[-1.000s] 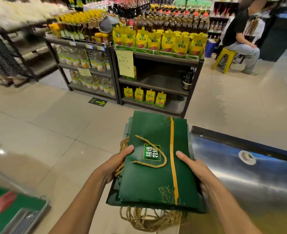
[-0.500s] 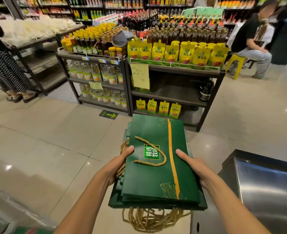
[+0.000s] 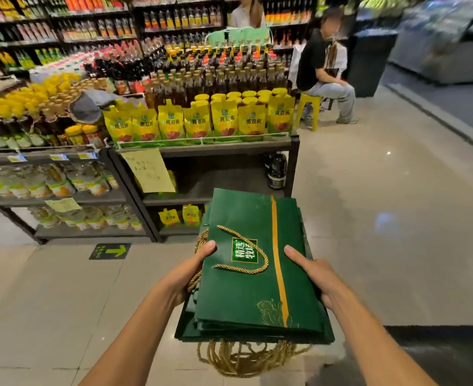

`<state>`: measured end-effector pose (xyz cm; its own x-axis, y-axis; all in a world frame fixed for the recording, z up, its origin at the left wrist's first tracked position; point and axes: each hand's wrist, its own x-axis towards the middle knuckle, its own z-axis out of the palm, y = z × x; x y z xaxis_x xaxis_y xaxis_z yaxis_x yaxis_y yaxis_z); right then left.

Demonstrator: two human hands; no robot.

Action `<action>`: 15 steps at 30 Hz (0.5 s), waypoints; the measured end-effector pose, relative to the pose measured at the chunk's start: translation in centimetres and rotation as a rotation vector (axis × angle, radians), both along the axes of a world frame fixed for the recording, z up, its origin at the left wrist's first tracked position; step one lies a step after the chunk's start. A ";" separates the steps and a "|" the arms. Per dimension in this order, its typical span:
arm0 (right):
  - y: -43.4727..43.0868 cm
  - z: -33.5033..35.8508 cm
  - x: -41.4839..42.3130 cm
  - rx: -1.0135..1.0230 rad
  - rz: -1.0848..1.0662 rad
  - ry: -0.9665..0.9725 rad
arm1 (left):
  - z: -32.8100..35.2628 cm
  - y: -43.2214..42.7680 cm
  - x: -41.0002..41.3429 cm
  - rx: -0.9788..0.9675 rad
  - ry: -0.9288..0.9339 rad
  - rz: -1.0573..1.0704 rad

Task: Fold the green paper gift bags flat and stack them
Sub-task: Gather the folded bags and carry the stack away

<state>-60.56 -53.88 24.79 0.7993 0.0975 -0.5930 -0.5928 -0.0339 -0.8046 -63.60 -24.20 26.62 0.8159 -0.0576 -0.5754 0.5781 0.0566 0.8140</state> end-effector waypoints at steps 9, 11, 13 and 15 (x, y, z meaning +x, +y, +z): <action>-6.7 -0.6 17.7 -0.017 -0.280 0.014 | -1.5 -6.8 25.7 -0.075 0.014 -0.190; -8.4 -0.3 21.2 -0.021 -0.358 0.006 | -1.9 -8.8 31.3 -0.103 0.045 -0.260; -10.4 -0.1 24.5 -0.030 -0.420 0.010 | -1.9 -11.3 36.5 -0.106 0.063 -0.323; -12.6 0.1 27.6 -0.035 -0.486 0.012 | -1.7 -14.2 41.3 -0.090 0.072 -0.377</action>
<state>-32.93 -66.51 24.89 0.7403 -0.3052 -0.5991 -0.5564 0.2222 -0.8007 -22.32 -38.39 24.91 0.6856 -0.3982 -0.6094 0.6276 -0.1009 0.7720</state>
